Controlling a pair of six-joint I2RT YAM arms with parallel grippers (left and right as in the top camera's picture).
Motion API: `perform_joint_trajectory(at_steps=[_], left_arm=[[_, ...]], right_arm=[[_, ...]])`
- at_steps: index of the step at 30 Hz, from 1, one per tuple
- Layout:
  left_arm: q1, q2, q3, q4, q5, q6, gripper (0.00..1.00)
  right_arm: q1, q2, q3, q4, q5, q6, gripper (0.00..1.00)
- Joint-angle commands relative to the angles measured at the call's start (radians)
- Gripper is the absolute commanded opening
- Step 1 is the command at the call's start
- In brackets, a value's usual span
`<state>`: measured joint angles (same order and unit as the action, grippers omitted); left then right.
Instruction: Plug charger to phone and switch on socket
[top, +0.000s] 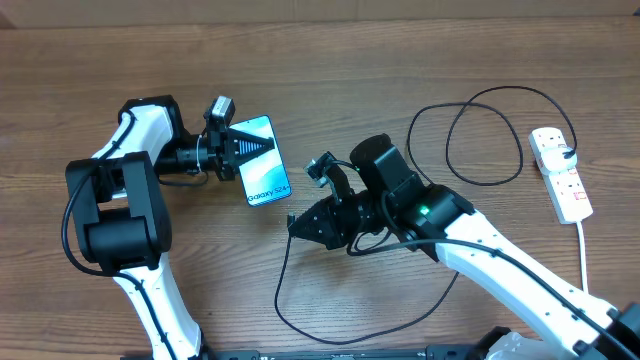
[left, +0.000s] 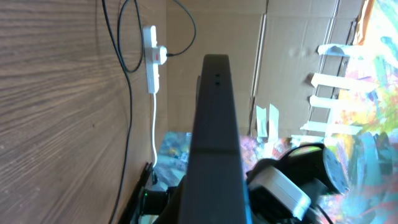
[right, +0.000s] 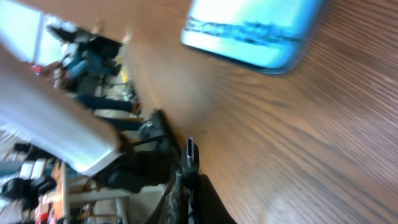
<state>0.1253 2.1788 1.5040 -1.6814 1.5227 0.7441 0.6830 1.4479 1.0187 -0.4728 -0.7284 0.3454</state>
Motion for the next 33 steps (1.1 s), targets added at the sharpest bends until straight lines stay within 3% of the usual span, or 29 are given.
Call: perform_joint_trajectory(at_steps=[1, 13, 19, 27, 29, 31, 33], left_arm=[[0.072, -0.042, 0.005, 0.007, 0.027, 0.068, 0.04], [0.242, -0.042, 0.004, 0.002, -0.149, 0.06, 0.04], [0.24, -0.042, 0.004, 0.002, -0.146, 0.06, 0.04], [0.241, -0.042, 0.004, -0.006, -0.172, 0.06, 0.04], [0.241, -0.042, 0.004, -0.005, -0.169, 0.06, 0.05], [0.241, -0.042, 0.004, -0.005, -0.169, 0.06, 0.04], [0.241, -0.042, 0.004, -0.005, -0.164, 0.06, 0.04]], right_arm=[[-0.005, 0.06, -0.001, -0.007, 0.143, 0.097, 0.04], [-0.213, 0.136, 0.003, -0.192, 0.46, 0.234, 0.04], [-0.213, 0.356, 0.161, -0.388, 0.546, 0.256, 0.04], [-0.213, 0.428, 0.2, -0.294, 0.66, 0.337, 0.04], [-0.213, 0.428, 0.2, -0.292, 0.66, 0.34, 0.11], [-0.213, 0.428, 0.2, -0.295, 0.661, 0.34, 0.31], [-0.213, 0.428, 0.199, -0.299, 0.668, 0.34, 0.37]])
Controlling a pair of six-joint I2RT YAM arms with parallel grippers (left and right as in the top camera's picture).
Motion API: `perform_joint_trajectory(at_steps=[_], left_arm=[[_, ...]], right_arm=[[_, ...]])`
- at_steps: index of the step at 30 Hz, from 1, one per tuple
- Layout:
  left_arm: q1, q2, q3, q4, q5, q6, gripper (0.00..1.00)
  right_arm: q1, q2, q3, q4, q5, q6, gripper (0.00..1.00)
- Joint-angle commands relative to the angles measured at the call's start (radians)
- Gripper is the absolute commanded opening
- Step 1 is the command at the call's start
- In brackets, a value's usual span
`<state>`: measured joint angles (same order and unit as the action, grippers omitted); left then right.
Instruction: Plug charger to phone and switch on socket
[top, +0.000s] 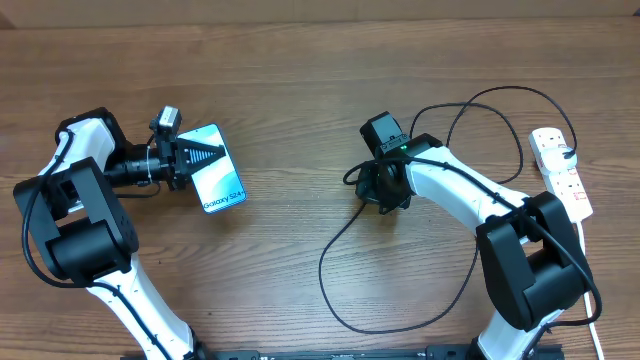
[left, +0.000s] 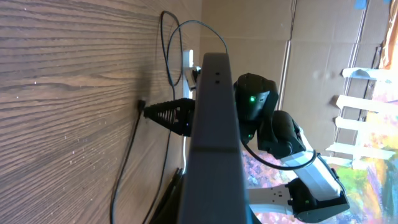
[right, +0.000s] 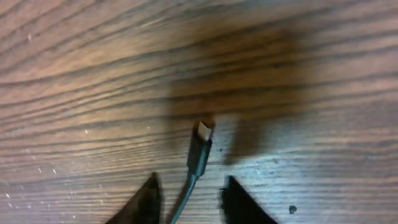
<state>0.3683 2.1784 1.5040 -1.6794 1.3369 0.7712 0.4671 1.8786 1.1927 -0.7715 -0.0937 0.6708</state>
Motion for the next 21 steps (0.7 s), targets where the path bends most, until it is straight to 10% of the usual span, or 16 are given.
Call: perform_joint_trajectory(at_steps=[1, 13, 15, 19, 21], left_arm=[[-0.002, -0.041, 0.004, -0.007, 0.022, 0.033, 0.04], [-0.002, -0.041, 0.004, -0.003, 0.019, 0.033, 0.04], [-0.002, -0.041, 0.004, -0.004, 0.015, 0.032, 0.04], [-0.002, -0.041, 0.004, -0.012, 0.0, 0.032, 0.04], [-0.002, -0.041, 0.004, -0.012, -0.011, 0.03, 0.04]], right_arm=[[0.003, -0.002, 0.025, -0.001, 0.034, 0.014, 0.38], [0.047, -0.002, -0.016, 0.03, 0.095, 0.175, 0.64], [0.067, -0.002, -0.016, 0.051, 0.112, 0.195, 1.0], [0.091, -0.002, -0.027, 0.101, 0.105, 0.194, 1.0], [0.1, -0.002, -0.044, 0.113, 0.101, 0.209, 0.75]])
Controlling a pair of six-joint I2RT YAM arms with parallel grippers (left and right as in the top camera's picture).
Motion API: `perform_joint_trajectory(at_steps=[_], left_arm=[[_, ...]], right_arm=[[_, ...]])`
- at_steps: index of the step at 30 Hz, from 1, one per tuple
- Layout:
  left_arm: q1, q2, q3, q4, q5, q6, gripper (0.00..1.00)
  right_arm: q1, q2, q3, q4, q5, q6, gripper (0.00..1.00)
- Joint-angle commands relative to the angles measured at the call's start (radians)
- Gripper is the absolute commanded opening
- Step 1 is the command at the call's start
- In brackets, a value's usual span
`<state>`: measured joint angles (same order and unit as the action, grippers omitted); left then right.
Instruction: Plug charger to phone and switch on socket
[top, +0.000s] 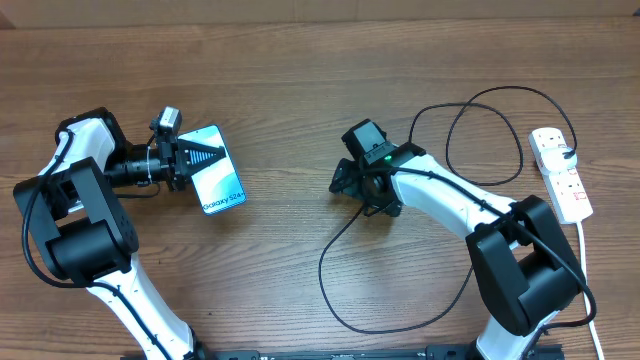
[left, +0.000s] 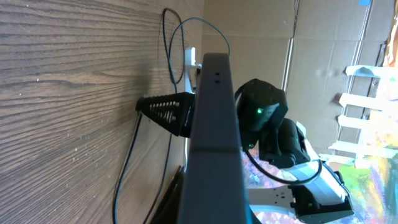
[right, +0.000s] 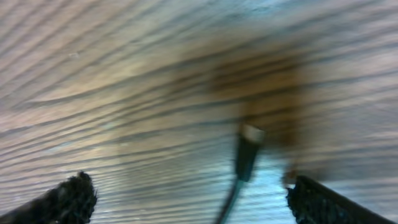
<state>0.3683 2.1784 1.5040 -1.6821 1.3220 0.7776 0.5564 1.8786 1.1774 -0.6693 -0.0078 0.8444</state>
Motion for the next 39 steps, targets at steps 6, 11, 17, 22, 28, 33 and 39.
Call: perform_joint_trajectory(at_steps=[6, 11, 17, 22, 28, 33, 39], left_arm=[[-0.002, -0.041, 0.004, -0.008, 0.003, 0.022, 0.04], [-0.002, -0.041, 0.004, -0.008, 0.005, 0.023, 0.04], [-0.002, -0.041, 0.004, -0.008, 0.004, 0.023, 0.04], [-0.002, -0.041, 0.004, -0.008, 0.004, 0.023, 0.04], [-0.003, -0.041, 0.004, -0.008, 0.004, 0.023, 0.04], [-0.003, -0.041, 0.004, -0.008, 0.005, 0.023, 0.04], [-0.003, -0.041, 0.004, -0.008, 0.005, 0.023, 0.04]], right_arm=[[0.009, -0.002, -0.06, 0.007, 0.037, 0.128, 0.46], [0.0, -0.002, -0.06, 0.025, 0.071, 0.128, 0.21], [-0.05, -0.002, -0.06, 0.022, 0.074, 0.124, 0.38], [-0.057, -0.002, -0.06, 0.017, 0.067, 0.116, 0.34], [-0.025, -0.002, -0.06, 0.004, 0.066, 0.117, 0.33], [0.013, -0.002, -0.06, 0.003, 0.08, 0.117, 0.32], [0.014, -0.002, -0.06, 0.015, 0.086, 0.121, 0.26]])
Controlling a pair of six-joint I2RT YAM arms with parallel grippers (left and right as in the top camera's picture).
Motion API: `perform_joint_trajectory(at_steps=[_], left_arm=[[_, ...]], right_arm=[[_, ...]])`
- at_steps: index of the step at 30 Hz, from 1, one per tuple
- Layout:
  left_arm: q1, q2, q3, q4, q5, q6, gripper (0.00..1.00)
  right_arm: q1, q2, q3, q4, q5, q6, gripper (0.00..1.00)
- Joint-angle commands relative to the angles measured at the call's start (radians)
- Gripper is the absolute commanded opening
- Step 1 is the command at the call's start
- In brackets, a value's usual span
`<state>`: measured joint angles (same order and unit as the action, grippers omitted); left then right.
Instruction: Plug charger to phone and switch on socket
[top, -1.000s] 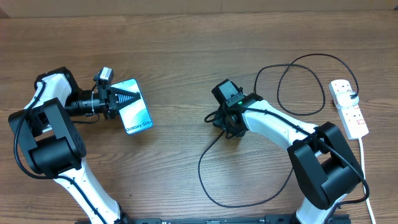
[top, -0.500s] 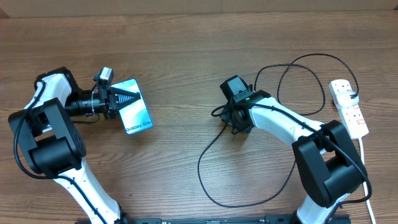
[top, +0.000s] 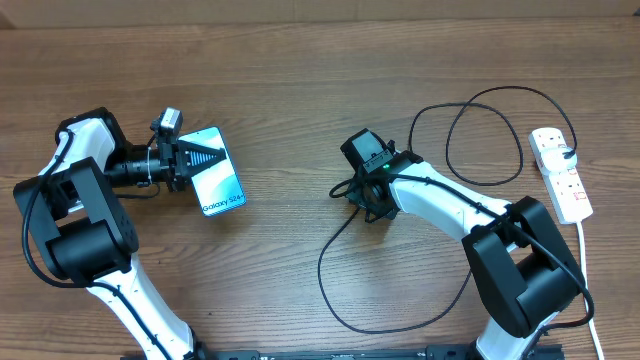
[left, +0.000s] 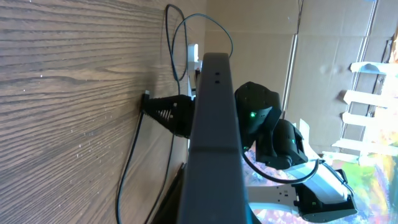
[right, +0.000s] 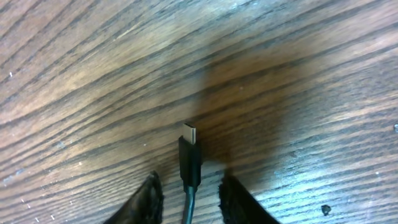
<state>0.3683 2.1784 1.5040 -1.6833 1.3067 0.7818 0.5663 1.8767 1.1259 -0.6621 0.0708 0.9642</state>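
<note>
The phone (top: 220, 175), its light blue screen showing, is held by its upper edge in my left gripper (top: 203, 158), which is shut on it at the table's left. In the left wrist view the phone (left: 214, 124) stands edge-on and hides the fingers. The black charger plug (right: 190, 158) lies on the wood with its metal tip pointing away. My right gripper (right: 189, 182) is open, its fingers (right: 149, 196) on either side of the plug and not touching it. In the overhead view the right gripper (top: 362, 193) is at mid-table over the cable end.
The white socket strip (top: 561, 172) lies at the right edge with the charger plugged in. The black cable (top: 480, 140) loops from the strip and sweeps round near the front edge (top: 380, 325). The table is brown wood (top: 300, 80).
My right gripper's fingers stood wide apart over the plug; now they are close on either side of it. The phone and left gripper have not moved.
At first my right gripper held the plug up near the phone at mid-table. Then the plug lay on the wood further right between open fingers, and the left gripper held the phone further left. The fingers then stood wide apart, and now stand narrow around the plug.
</note>
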Motion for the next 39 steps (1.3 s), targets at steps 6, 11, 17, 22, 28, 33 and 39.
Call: perform_joint_trajectory(at_steps=[6, 11, 17, 22, 28, 33, 39], left_arm=[[-0.003, -0.041, 0.004, -0.008, 0.02, 0.018, 0.04], [-0.003, -0.041, 0.004, -0.007, 0.02, 0.018, 0.04], [-0.003, -0.041, 0.004, -0.008, 0.02, 0.018, 0.04], [-0.005, -0.041, 0.004, -0.007, -0.02, 0.007, 0.04], [-0.009, -0.041, 0.004, -0.008, -0.016, 0.007, 0.04], [-0.01, -0.041, 0.004, -0.008, 0.106, 0.049, 0.04], [-0.06, -0.041, 0.004, -0.008, 0.189, 0.018, 0.04]], right_arm=[[0.005, 0.0, -0.009, 0.015, 0.007, 0.001, 0.04], [-0.008, 0.0, -0.002, 0.037, -0.015, -0.061, 0.04], [-0.092, 0.0, 0.089, 0.013, -0.468, -0.396, 0.04], [-0.15, 0.0, 0.091, 0.009, -0.929, -0.725, 0.04], [-0.129, 0.0, 0.091, 0.012, -1.124, -0.824, 0.04], [-0.092, 0.0, 0.091, 0.019, -1.307, -0.904, 0.04], [-0.021, 0.0, 0.091, 0.066, -1.447, -0.913, 0.04]])
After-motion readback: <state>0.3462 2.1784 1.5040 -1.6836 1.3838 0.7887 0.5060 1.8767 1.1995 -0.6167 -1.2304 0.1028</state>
